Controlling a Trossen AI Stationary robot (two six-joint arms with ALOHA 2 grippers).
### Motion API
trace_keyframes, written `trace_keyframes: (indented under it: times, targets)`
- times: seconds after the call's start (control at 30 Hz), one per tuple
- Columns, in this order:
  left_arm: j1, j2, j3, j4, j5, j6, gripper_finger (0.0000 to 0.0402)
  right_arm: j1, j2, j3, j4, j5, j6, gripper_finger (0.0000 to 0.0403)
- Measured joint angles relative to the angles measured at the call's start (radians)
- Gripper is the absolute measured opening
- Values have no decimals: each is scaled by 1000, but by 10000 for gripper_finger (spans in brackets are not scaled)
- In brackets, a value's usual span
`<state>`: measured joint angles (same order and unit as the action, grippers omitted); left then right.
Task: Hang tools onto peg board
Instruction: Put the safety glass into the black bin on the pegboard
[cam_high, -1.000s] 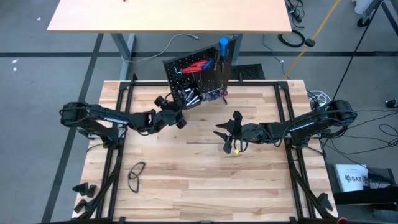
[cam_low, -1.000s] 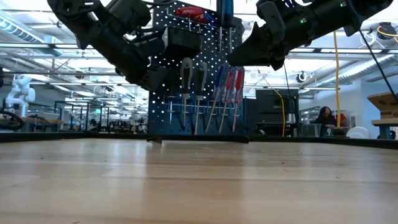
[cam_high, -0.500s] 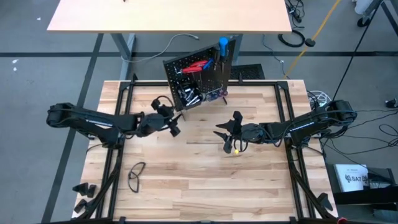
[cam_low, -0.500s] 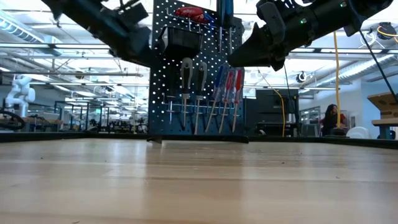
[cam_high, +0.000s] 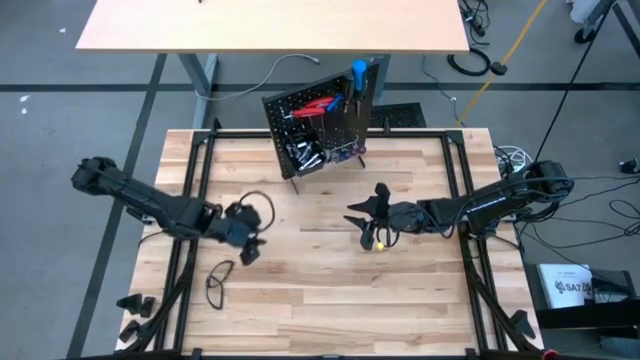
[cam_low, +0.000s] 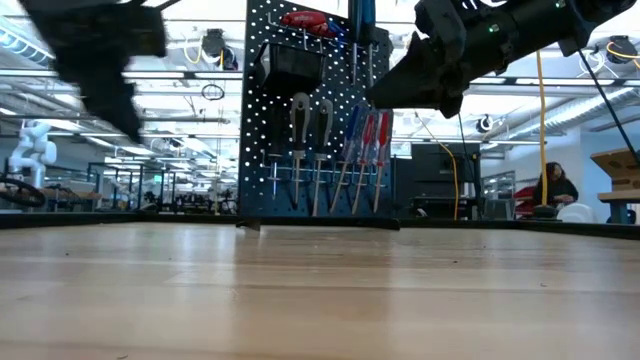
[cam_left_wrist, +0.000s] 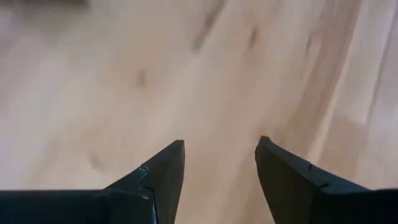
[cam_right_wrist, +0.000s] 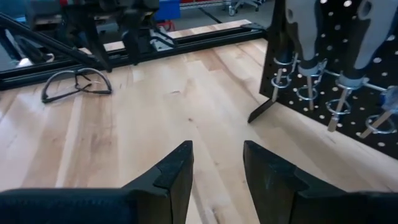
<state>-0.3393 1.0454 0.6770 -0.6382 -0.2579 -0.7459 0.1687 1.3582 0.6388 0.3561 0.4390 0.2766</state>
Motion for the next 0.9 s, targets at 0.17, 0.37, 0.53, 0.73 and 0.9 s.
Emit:
trace_keyframes:
  times: [0.17,0.37,0.53,0.73,0.9]
  targets:
    - [-139,0,0,-194,89,-249,198,23,0,0,9,0,4,132]
    - [-301,1,0,-322,200,-499,198,43,0,0,24,1,25,132]
    - [-379,4,0,-366,200,-583,198,43,0,0,33,1,23,132]
    - [-396,79,1,-441,186,-574,198,43,0,0,37,1,19,132]
    - [-396,146,1,-399,204,-528,198,43,0,0,37,1,18,132]
